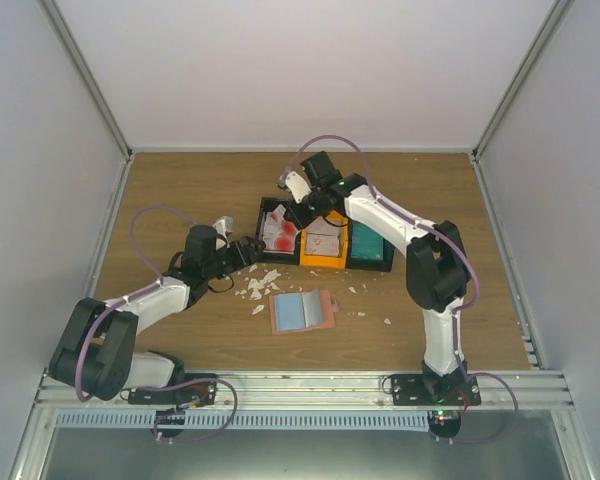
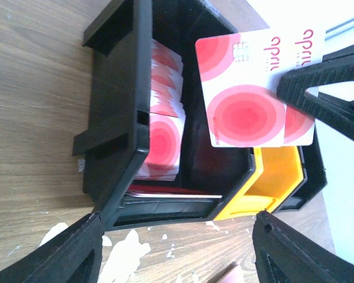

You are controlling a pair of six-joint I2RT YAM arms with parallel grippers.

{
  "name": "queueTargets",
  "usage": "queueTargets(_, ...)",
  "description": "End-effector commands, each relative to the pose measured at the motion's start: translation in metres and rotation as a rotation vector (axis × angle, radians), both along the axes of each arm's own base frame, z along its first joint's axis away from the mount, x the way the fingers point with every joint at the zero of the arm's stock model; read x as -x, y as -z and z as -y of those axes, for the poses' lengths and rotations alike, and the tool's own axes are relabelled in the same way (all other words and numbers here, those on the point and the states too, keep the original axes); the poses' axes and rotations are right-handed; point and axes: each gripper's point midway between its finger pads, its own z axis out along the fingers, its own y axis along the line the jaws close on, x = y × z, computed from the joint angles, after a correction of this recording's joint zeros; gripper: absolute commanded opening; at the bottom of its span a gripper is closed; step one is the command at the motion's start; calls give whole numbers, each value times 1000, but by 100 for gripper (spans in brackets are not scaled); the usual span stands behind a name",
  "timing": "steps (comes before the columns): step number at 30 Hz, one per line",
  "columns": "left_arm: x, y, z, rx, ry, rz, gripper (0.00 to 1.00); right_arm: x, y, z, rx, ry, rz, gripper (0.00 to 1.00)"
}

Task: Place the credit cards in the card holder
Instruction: Pick up the credit card from the storage box.

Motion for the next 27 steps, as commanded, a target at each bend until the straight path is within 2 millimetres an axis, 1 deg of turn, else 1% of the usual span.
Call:
queueTargets(1, -8, -30, 12, 53, 65, 99, 73, -13, -42, 11, -248, 135, -81, 0)
queueTargets(3, -9, -35, 20, 71, 104, 107, 74, -12, -50, 17, -335, 157, -129, 1)
queueTargets(5, -12, -42, 28, 95, 147, 119, 75, -7, -60, 19, -424, 154, -176, 1)
queueTargets(8, -13, -58, 40, 151, 212, 155, 78, 3, -78, 22, -529, 141, -229, 0)
queueTargets(10, -13, -67, 46, 179, 244, 175, 79, 9, -85, 23, -583, 130, -262, 1)
queueTargets(12, -14, -73, 51, 203, 273, 179, 80, 17, -90, 23, -631, 99, -305, 0)
queueTargets(17, -14, -77, 60, 265, 317, 165, 79, 37, -97, 19, -714, 29, -385, 0)
queueTargets(19, -13, -79, 63, 293, 331, 163, 75, 41, -97, 19, -727, 17, -401, 0)
queueTargets(25, -10, -85, 67, 344, 349, 159, 54, 53, -95, 19, -766, -21, -459, 1)
queueTargets(27, -9, -87, 69, 368, 359, 156, 48, 60, -100, 18, -789, -63, -481, 0)
